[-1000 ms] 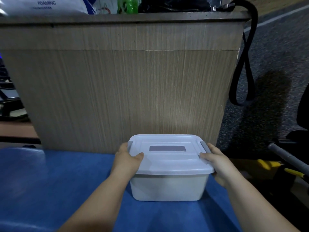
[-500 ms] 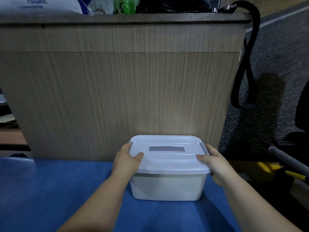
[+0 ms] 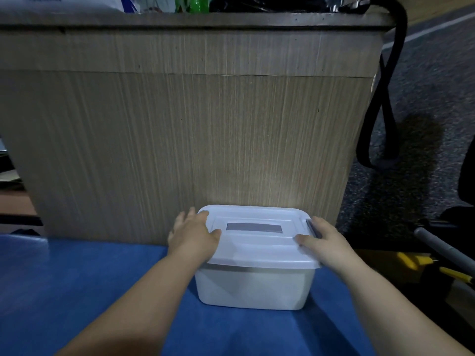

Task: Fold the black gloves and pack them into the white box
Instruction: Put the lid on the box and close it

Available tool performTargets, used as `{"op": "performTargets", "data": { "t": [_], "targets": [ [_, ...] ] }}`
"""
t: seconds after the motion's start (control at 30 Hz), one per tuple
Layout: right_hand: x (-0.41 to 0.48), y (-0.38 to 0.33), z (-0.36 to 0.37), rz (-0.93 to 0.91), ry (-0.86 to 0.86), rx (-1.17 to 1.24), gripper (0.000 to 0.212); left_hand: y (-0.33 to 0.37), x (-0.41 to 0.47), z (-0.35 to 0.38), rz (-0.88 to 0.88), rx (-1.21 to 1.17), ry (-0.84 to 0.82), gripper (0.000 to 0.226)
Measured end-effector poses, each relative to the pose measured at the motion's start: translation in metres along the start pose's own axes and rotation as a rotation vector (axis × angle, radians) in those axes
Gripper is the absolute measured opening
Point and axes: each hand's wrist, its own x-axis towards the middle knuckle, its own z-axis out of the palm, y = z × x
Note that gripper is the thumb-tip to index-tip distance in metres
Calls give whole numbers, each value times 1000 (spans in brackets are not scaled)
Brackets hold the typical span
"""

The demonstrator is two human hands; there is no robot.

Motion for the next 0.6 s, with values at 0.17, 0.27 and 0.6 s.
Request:
{"op": "performTargets", "data": {
  "t": [0.17,0.27,0.6],
  "targets": [
    [1,-10,-1,-139,-104,-368,76,26,4,1,237,275,-162,58],
    [4,-19,-2,-218,-181,-567,76,28,8,3,304,368,-285,63],
    [33,-33,11,-301,-426,-855,62,30,24,-1,368,367,-404,63]
  ]
}}
